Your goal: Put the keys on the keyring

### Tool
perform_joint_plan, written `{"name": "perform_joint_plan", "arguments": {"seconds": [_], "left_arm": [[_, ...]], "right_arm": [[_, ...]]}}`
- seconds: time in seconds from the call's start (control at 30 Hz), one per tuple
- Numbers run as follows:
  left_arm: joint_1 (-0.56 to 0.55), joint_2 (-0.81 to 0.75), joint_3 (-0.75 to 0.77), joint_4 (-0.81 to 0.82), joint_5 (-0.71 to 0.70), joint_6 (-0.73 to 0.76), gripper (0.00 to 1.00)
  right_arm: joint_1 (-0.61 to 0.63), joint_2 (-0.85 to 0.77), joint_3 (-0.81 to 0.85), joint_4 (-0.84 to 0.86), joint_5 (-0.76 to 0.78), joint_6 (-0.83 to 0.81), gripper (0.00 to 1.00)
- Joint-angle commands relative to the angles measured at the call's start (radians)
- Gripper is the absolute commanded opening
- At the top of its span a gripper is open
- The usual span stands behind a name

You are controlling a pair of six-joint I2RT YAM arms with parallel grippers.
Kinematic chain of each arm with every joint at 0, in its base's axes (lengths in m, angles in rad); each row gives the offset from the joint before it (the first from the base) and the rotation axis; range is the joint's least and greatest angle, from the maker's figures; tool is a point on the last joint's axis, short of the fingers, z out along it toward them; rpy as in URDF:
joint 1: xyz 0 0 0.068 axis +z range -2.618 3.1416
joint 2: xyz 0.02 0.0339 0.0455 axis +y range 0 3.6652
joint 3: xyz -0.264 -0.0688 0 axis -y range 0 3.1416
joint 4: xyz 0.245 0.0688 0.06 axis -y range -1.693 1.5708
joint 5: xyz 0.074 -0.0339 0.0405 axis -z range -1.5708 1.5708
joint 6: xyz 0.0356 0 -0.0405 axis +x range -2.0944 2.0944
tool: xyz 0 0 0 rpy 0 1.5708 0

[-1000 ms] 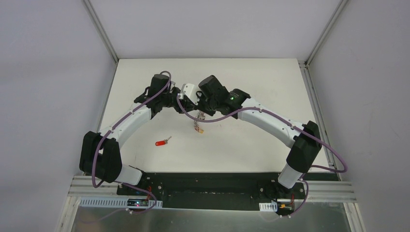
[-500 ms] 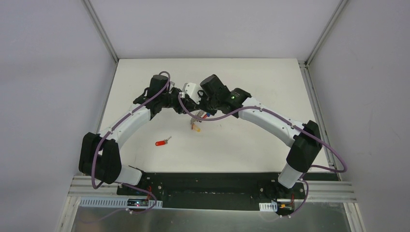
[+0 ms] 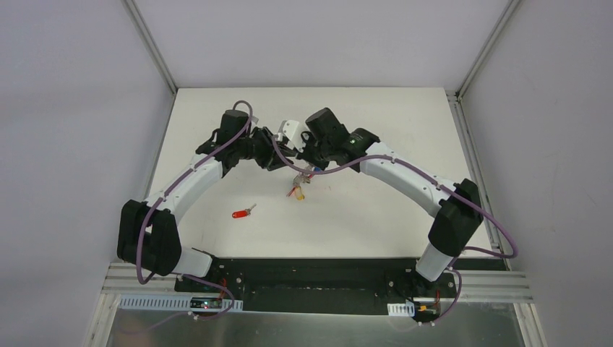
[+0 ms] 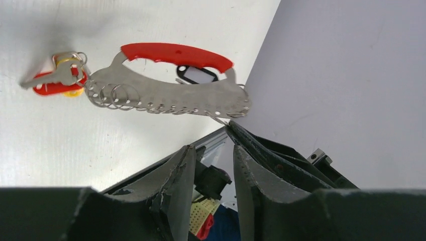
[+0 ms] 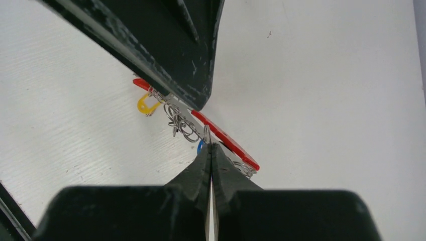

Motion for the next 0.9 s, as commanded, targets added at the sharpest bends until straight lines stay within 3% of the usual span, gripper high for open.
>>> {"name": "perform_joint_plan", "arguments": {"seconds": [0.0,0.27,0.47,0.6,0.7,0.87], "left_arm": [[0.01,-0.014,0.099,-0.067,-0.085,0.262,0.36],[0.01,0.095,0.245,-0.129,-0.001,0.633,0.41],[0.008,0.06,0.218,-0.208,-0.057,0.851,0.43],[0.0,-0.002,0.18,-0.244,-0.138,1.036,0.45],[-0.019,-0.05,0.154,-0.27,-0.215,1.179,0.48],[-0.026,-0.116,0.122,-0.307,-0.335,1.288,0.5]], "right_arm": [[-0.023,-0.037,0.037,-0.01,-0.088,0.025,0.0],[-0.045,-0.069,0.022,-0.019,-0.144,0.047,0.0],[-0.124,-0.136,-0.111,0.027,-0.234,0.133,0.01],[-0.169,-0.189,-0.234,0.051,-0.337,0.17,0.22],[-0.175,-0.216,-0.336,0.097,-0.398,0.218,0.45],[-0.175,-0.186,-0.425,0.2,-0.461,0.358,0.52]]}}
